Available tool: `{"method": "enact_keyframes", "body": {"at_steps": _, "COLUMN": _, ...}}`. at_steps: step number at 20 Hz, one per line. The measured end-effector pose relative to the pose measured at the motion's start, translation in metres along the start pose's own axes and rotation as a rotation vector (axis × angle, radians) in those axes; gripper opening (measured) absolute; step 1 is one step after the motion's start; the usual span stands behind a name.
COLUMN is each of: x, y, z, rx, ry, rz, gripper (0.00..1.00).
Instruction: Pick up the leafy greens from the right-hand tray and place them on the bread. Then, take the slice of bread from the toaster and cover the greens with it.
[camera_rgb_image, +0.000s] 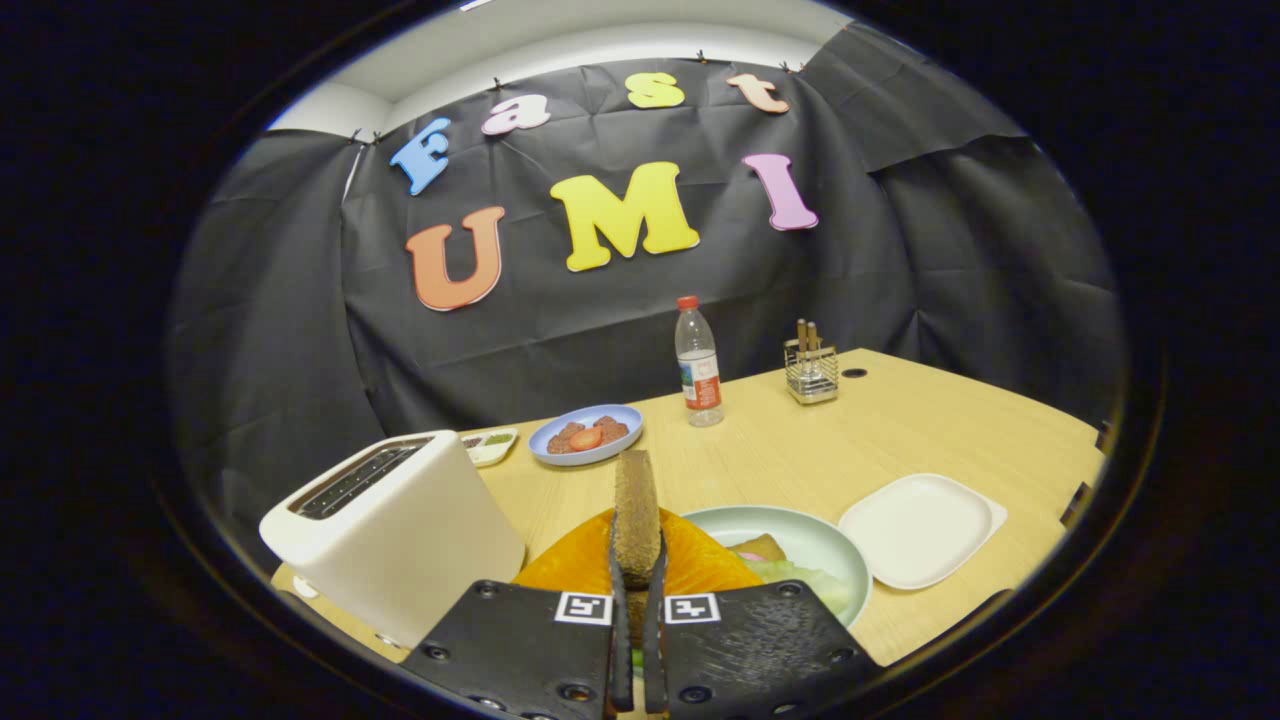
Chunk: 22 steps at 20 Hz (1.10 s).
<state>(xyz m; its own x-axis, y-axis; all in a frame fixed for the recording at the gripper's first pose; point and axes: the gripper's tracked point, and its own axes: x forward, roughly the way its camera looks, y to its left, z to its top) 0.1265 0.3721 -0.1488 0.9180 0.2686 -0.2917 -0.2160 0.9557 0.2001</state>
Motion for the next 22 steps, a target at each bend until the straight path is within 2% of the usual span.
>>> {"method": "enact_keyframes", "body": {"at_steps": 3, "x": 0.001, "y": -0.010, "z": -0.003, "rx": -0.012, "ry": 0.011, "rz": -0.019, "gripper": 0.06}}
{"method": "enact_keyframes", "body": {"at_steps": 7, "x": 0.001, "y": -0.021, "z": -0.003, "rx": -0.053, "ry": 0.006, "rz": -0.048, "gripper": 0.14}}
{"method": "enact_keyframes", "body": {"at_steps": 8, "x": 0.002, "y": -0.026, "z": -0.004, "rx": -0.057, "ry": 0.008, "rz": -0.064, "gripper": 0.21}}
{"method": "enact_keyframes", "body": {"at_steps": 12, "x": 0.004, "y": -0.043, "z": -0.004, "rx": -0.050, "ry": 0.025, "rz": -0.097, "gripper": 0.30}}
{"method": "enact_keyframes", "body": {"at_steps": 17, "x": 0.004, "y": -0.069, "z": -0.003, "rx": -0.067, "ry": 0.044, "rz": -0.149, "gripper": 0.61}}
{"method": "enact_keyframes", "body": {"at_steps": 22, "x": -0.012, "y": -0.081, "z": 0.028, "rx": -0.118, "ry": -0.038, "rz": -0.112, "gripper": 0.83}}
